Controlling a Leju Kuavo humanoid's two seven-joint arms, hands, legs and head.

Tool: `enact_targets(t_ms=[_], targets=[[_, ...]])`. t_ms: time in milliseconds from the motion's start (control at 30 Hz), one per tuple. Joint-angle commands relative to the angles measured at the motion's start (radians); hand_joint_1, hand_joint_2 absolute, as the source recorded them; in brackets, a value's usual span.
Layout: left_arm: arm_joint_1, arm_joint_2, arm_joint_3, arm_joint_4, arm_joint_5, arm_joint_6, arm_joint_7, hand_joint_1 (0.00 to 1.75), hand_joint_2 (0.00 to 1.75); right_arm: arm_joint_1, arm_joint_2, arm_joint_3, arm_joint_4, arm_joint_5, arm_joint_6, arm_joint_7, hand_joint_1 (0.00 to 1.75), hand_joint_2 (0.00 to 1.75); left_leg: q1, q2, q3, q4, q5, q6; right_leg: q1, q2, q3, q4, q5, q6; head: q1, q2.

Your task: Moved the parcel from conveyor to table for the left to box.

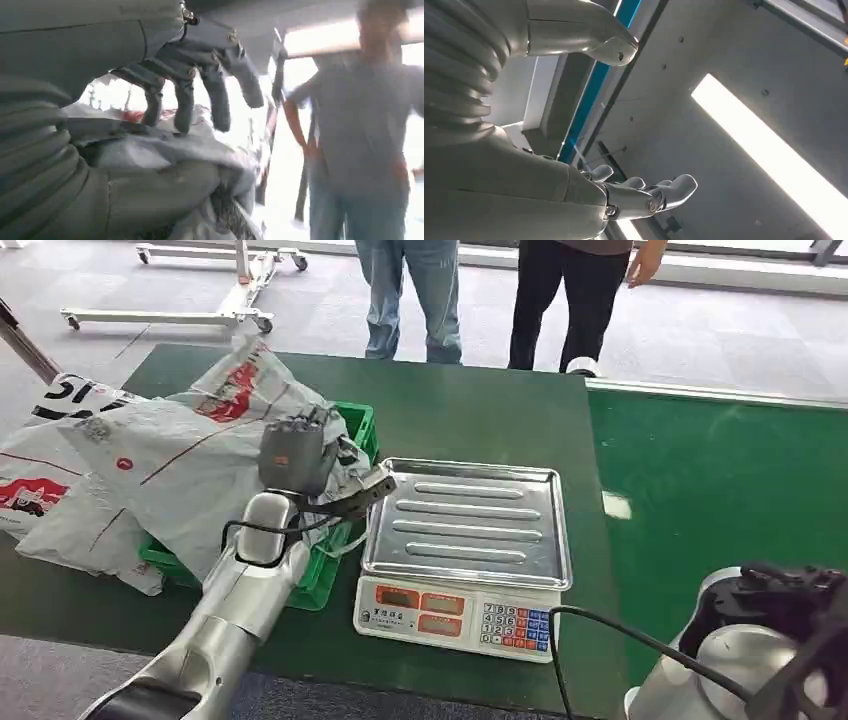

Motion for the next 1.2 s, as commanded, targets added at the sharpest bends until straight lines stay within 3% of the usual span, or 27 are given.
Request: enact_targets(t_ms=[33, 200, 467, 533, 600, 633, 667, 700, 767, 800, 900, 1000, 1067, 1200], targets=[[-0.106, 0.005, -0.080, 0.361, 0.004, -0.047, -0.023, 0.00, 1.75, 0.025, -0.004, -0.008, 0.010, 0.002, -0.002, -0.001, 0.00, 1.75, 0.002, -0.013, 0.004, -0.006, 0.002, 0.000, 0.001, 0.006, 0.005, -0.006, 0.001, -0.003, 0.000, 0.000], [-0.106, 0.005, -0.080, 0.361, 0.004, -0.047, -0.023, 0.00, 1.75, 0.025, -0.004, -0.008, 0.010, 0.002, -0.002, -0.001, 0.00, 1.75, 0.001, -0.005, 0.002, -0.003, 0.000, 0.000, 0.001, 0.004, 0.003, -0.002, 0.000, -0.001, 0.000, 0.000], [-0.098, -0.007, -0.059, 0.340, 0.028, -0.031, -0.049, 0.00, 1.75, 0.034, 0.006, -0.002, 0.014, 0.007, -0.002, -0.001, 0.00, 1.75, 0.002, -0.008, 0.003, -0.005, 0.001, 0.000, 0.002, 0.006, 0.004, -0.004, 0.001, -0.002, 0.000, 0.000], [-0.075, -0.012, -0.014, 0.279, 0.082, 0.064, -0.081, 0.00, 1.75, 0.034, 0.010, -0.004, 0.024, 0.000, -0.002, -0.001, 0.00, 1.75, 0.002, -0.007, 0.003, -0.004, 0.001, 0.000, 0.002, 0.005, 0.004, -0.004, 0.000, -0.002, 0.000, 0.000], [-0.030, -0.025, 0.066, 0.163, 0.215, 0.256, -0.165, 0.00, 1.75, 0.030, 0.014, -0.003, 0.036, -0.005, -0.002, -0.001, 0.00, 1.75, 0.002, -0.006, 0.003, -0.004, 0.001, -0.001, 0.002, 0.006, 0.003, -0.003, 0.000, -0.002, 0.000, 0.000], [0.003, -0.024, 0.103, 0.054, 0.255, 0.256, -0.202, 0.00, 1.75, 0.027, 0.016, -0.003, 0.039, -0.007, -0.002, -0.001, 0.00, 1.75, 0.002, -0.007, 0.004, -0.006, 0.001, 0.000, 0.002, 0.008, 0.004, -0.005, 0.001, -0.002, 0.000, 0.000], [0.078, -0.046, 0.192, -0.180, 0.325, 0.256, -0.278, 0.00, 1.75, 0.020, 0.016, -0.003, 0.049, -0.014, -0.002, -0.001, 0.00, 1.75, 0.002, -0.008, 0.004, -0.006, 0.001, 0.000, 0.002, 0.008, 0.004, -0.005, 0.001, -0.002, 0.000, 0.000], [0.141, -0.115, 0.313, -0.395, 0.429, 0.256, -0.406, 0.00, 1.75, 0.013, 0.018, -0.002, 0.060, -0.019, -0.002, -0.001, 0.00, 1.75, 0.002, -0.004, 0.002, -0.003, 0.000, -0.001, 0.002, 0.007, 0.002, -0.002, 0.000, -0.002, 0.000, 0.000], [0.158, -0.222, 0.469, -0.573, 0.610, 0.256, -0.622, 0.00, 1.75, 0.007, 0.019, -0.002, 0.072, -0.028, -0.002, -0.001, 0.00, 1.75, 0.002, -0.005, 0.000, -0.002, -0.001, 0.000, 0.003, 0.009, 0.001, -0.002, 0.000, -0.002, 0.001, 0.000], [0.205, -0.226, 0.439, -0.722, 0.685, 0.256, -0.622, 0.00, 1.75, 0.006, 0.019, -0.005, 0.074, -0.032, -0.002, -0.001, 0.00, 1.75, 0.002, -0.004, -0.002, 0.000, -0.001, 0.000, 0.003, 0.006, -0.001, 0.000, 0.000, -0.001, 0.000, 0.000], [0.252, -0.232, 0.378, -0.910, 0.775, 0.256, -0.622, 0.00, 1.75, 0.012, 0.019, -0.014, 0.069, -0.033, -0.002, -0.001, 0.00, 1.75, 0.002, -0.003, -0.002, 0.000, -0.001, 0.000, 0.003, 0.007, -0.002, 0.000, -0.001, -0.001, 0.000, 0.000], [0.270, -0.237, 0.333, -0.954, 0.802, 0.256, -0.622, 0.00, 1.75, 0.010, 0.019, -0.028, 0.062, -0.031, -0.002, -0.001, 0.00, 1.75, 0.002, -0.001, 0.000, -0.001, -0.003, -0.001, 0.003, 0.013, -0.001, -0.001, -0.001, -0.002, 0.000, 0.000], [0.275, -0.237, 0.318, -0.961, 0.807, 0.256, -0.622, 0.00, 1.75, 0.010, 0.019, -0.034, 0.058, -0.031, -0.002, -0.001, 0.00, 1.75, 0.002, -0.004, -0.002, -0.001, -0.001, -0.001, 0.003, 0.004, -0.002, 0.000, -0.002, -0.003, 0.000, 0.000], [0.275, -0.237, 0.318, -0.961, 0.807, 0.256, -0.622, 0.00, 1.75, 0.010, 0.019, -0.034, 0.058, -0.031, -0.002, -0.001, 0.00, 1.75, 0.002, -0.007, 0.001, -0.003, -0.001, 0.000, 0.003, 0.005, 0.002, -0.002, -0.002, -0.003, 0.000, 0.000]])
